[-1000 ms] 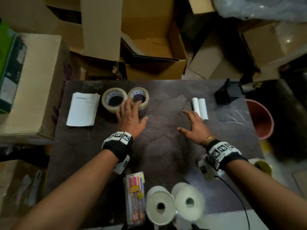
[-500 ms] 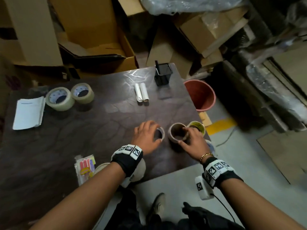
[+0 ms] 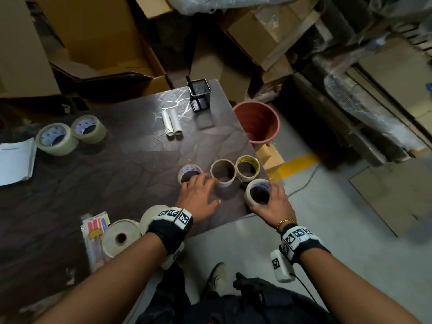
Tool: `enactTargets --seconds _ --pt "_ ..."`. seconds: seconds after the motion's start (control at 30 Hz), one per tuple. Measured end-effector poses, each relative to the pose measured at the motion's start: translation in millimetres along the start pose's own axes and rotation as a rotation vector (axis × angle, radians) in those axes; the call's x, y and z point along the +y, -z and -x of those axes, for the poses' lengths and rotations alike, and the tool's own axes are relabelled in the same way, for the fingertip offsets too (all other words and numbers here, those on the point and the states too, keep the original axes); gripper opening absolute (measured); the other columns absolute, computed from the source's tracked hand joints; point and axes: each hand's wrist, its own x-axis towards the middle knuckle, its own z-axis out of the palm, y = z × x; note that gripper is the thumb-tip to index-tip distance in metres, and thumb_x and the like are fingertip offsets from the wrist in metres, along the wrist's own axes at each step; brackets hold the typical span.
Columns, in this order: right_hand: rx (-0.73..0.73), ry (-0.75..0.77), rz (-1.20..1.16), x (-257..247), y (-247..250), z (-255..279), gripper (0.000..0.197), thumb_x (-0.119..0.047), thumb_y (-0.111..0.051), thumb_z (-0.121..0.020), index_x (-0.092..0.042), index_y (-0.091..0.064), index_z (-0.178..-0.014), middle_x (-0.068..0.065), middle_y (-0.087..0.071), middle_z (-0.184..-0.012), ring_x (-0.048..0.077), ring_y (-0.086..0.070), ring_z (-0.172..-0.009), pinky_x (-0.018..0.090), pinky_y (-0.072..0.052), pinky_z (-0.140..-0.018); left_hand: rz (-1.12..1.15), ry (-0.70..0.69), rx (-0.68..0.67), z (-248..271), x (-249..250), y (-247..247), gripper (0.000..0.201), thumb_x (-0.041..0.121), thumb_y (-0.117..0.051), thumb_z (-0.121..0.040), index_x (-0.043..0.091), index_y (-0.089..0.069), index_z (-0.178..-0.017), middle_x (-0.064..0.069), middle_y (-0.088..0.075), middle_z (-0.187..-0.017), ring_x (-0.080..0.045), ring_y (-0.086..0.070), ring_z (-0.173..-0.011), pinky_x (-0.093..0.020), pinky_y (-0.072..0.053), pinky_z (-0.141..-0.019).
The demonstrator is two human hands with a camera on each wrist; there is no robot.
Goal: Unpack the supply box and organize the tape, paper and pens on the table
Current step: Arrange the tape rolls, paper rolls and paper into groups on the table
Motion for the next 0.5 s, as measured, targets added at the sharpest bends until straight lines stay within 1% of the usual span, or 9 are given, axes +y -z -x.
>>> enactTargets --seconds 0.13,0.2,0.23,0.3,0.33,0.43,0.5 --pt "0.039 0.072 -0.013 -21 8 5 0.112 -0.059 -0.073 -0.057 -0.027 -0.017 -0.149 0.003 -0.035 -0.142 0.026 -0.044 -0.128 0.045 -0.049 -0.096 0.046 0.019 0.037 -9 -7 8 0.061 0.050 -0.061 -0.079 0.036 -0.041 -0.135 0.003 -0.036 -0.144 -0.022 -0.030 -0.136 -0.045 -0.025 -0.111" --pt "0.044 0.129 0.000 -44 10 0 0.112 -0.059 -0.073 -0.058 -0.025 -0.017 -0.149 0.005 -0.034 -0.140 0.028 -0.043 -0.127 0.044 -0.047 -0.097 0.061 0.042 0.060 -13 -16 16 0.061 0.050 -0.062 -0.079 0.035 -0.042 -0.134 0.003 -0.036 -0.144 -0.022 -0.030 -0.136 -0.045 -0.027 -0.110" --pt "0.050 0.159 0.014 -59 11 -5 0.112 -0.061 -0.072 -0.057 -0.025 -0.018 -0.149 0.006 -0.034 -0.140 0.028 -0.043 -0.128 0.043 -0.046 -0.100 0.075 0.058 0.078 -15 -21 22 0.061 0.049 -0.062 -0.079 0.035 -0.042 -0.134 0.002 -0.036 -0.145 -0.022 -0.030 -0.136 -0.045 -0.028 -0.109" --pt "0.031 0.214 0.026 -95 9 -17 0.112 -0.060 -0.074 -0.058 -0.023 -0.021 -0.149 0.007 -0.034 -0.140 0.028 -0.040 -0.130 0.040 -0.041 -0.105 0.116 0.095 0.126 -16 -38 37 0.060 0.047 -0.064 -0.079 0.034 -0.044 -0.134 0.002 -0.037 -0.144 -0.021 -0.031 -0.135 -0.042 -0.028 -0.106" --pt "0.007 0.241 0.022 -116 6 -24 0.111 -0.058 -0.076 -0.059 -0.023 -0.021 -0.150 0.007 -0.034 -0.140 0.028 -0.040 -0.130 0.039 -0.039 -0.106 0.139 0.119 0.152 -15 -50 45 0.060 0.046 -0.065 -0.079 0.033 -0.045 -0.133 0.002 -0.038 -0.143 -0.021 -0.032 -0.134 -0.041 -0.028 -0.105" --pt "-0.067 0.357 0.015 -185 -13 -43 0.111 -0.055 -0.078 -0.061 -0.023 -0.022 -0.150 0.007 -0.034 -0.139 0.031 -0.043 -0.127 0.039 -0.040 -0.105 0.173 0.212 0.228 -5 -97 71 0.059 0.046 -0.066 -0.079 0.033 -0.046 -0.133 0.004 -0.040 -0.141 -0.020 -0.034 -0.132 -0.040 -0.030 -0.103" --pt "-0.130 0.438 0.047 -233 -35 -54 0.109 -0.052 -0.077 -0.061 -0.022 -0.022 -0.151 0.007 -0.034 -0.138 0.032 -0.042 -0.129 0.039 -0.040 -0.106 0.176 0.282 0.267 6 -136 85 0.059 0.047 -0.065 -0.079 0.032 -0.046 -0.133 0.004 -0.042 -0.139 -0.021 -0.036 -0.130 -0.041 -0.032 -0.102"
